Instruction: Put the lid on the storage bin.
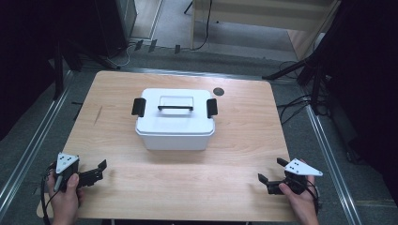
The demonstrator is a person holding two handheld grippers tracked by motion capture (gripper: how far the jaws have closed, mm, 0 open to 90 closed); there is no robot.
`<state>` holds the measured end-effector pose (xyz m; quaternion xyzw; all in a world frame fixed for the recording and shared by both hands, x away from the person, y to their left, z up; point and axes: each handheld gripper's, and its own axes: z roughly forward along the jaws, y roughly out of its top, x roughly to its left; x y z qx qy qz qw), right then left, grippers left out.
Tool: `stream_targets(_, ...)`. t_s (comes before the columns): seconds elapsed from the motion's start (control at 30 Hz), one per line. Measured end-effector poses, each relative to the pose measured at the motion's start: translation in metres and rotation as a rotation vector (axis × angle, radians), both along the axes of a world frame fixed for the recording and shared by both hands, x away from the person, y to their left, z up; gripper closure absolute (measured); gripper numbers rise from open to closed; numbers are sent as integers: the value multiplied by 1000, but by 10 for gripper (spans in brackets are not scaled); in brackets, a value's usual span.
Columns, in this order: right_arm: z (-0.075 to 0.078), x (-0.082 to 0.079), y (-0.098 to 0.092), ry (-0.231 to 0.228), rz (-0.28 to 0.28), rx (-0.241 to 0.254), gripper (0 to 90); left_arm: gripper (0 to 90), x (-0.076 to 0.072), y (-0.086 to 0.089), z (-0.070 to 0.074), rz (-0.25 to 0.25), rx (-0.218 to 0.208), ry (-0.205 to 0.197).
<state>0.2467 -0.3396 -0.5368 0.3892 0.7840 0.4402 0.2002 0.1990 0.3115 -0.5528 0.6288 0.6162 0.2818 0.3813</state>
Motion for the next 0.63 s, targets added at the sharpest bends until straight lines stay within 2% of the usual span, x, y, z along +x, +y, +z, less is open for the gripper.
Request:
stream_targets(0.13,-6,-7,-7,-20,-49,57,0,0,0,0,0,1,3,0)
stream_targets(0.2,-8,-10,-8,-36,-71,52,0,0,0,0,0,1,1,-1)
stream_targets(0.33,-8,-17,-11,-76,-130,90,0,0,0,0,0,2,1,6)
stream_targets(0.63,-8,-17,-14,-86,-158,112,0,0,1,-1,0,2,7,10)
